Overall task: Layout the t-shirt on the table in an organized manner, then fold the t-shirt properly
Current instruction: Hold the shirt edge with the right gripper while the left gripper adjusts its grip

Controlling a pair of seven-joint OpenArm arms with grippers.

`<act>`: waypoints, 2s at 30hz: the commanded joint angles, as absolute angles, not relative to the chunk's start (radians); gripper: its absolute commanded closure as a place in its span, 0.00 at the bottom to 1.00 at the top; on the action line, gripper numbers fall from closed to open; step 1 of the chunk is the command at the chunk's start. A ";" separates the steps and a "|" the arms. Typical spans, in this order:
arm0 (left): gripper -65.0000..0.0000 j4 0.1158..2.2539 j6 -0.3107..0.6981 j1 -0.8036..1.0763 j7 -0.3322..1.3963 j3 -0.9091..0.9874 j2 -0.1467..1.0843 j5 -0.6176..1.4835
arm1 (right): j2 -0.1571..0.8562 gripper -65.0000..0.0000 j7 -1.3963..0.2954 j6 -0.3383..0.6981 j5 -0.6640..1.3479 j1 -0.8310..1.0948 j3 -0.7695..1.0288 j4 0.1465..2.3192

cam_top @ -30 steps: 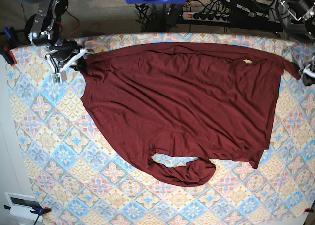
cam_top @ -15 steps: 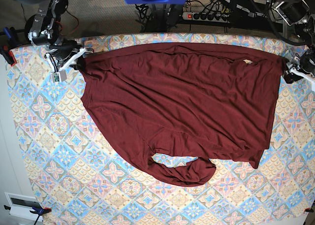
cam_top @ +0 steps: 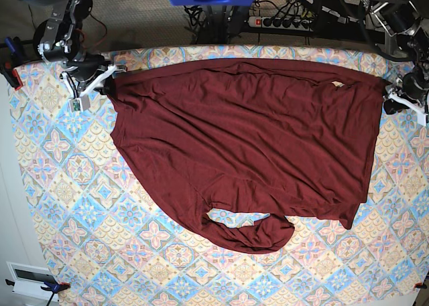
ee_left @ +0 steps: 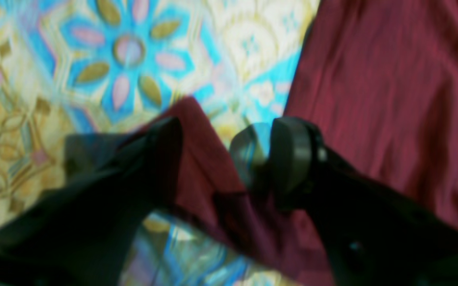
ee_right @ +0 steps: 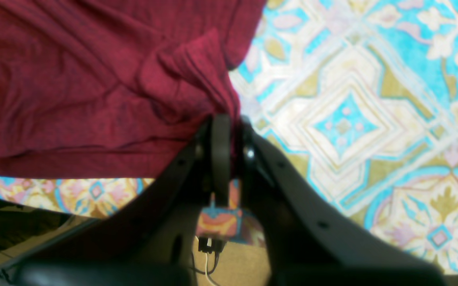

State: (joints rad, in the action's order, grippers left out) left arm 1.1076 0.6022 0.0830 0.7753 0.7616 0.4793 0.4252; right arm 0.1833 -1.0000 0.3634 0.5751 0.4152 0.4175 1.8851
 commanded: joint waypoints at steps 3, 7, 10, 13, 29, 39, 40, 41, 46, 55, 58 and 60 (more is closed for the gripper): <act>0.74 1.106 0.608 0.085 0.829 0.753 0.476 0.420 | 0.196 1.00 -0.983 0.367 0.587 0.412 0.426 1.906; 1.00 1.122 0.610 0.087 0.845 0.757 0.481 0.486 | 0.196 1.00 -0.983 0.367 0.587 0.412 0.423 1.906; 0.98 1.234 0.610 0.108 0.928 0.788 0.490 0.552 | 0.196 1.00 -0.983 0.367 0.587 0.412 0.426 1.906; 1.00 1.400 0.610 0.151 1.012 0.860 0.478 0.622 | 0.196 1.00 -0.983 0.367 0.587 0.410 0.424 1.906; 0.71 1.273 0.251 0.105 0.863 0.874 0.395 0.532 | 0.177 1.00 -0.983 0.367 0.588 0.412 0.423 1.906; 0.48 1.268 0.246 0.107 0.865 0.874 0.354 0.530 | 0.176 1.00 -0.986 0.367 0.588 0.412 0.421 1.906; 0.45 1.257 0.249 0.107 0.865 0.874 0.352 0.530 | 0.176 1.00 -0.986 0.369 0.588 0.412 0.421 1.906; 0.43 1.242 0.251 0.104 0.865 0.872 0.352 0.530 | 0.176 1.00 -0.986 0.369 0.588 0.412 0.421 1.906; 0.40 1.184 0.251 0.099 0.866 0.866 0.352 0.529 | 0.176 1.00 -0.987 0.369 0.588 0.409 0.421 1.906; 0.45 1.248 0.142 0.107 0.923 0.871 0.352 0.522 | 0.176 1.00 -0.987 0.369 0.588 0.407 0.421 1.906; 0.45 1.303 0.074 0.124 0.928 0.872 0.352 0.526 | 0.176 1.00 -0.989 0.369 0.588 0.407 0.421 1.906; 0.45 1.365 0.045 0.142 0.932 0.872 0.351 0.529 | 0.176 1.00 -0.989 0.369 0.588 0.407 0.421 1.906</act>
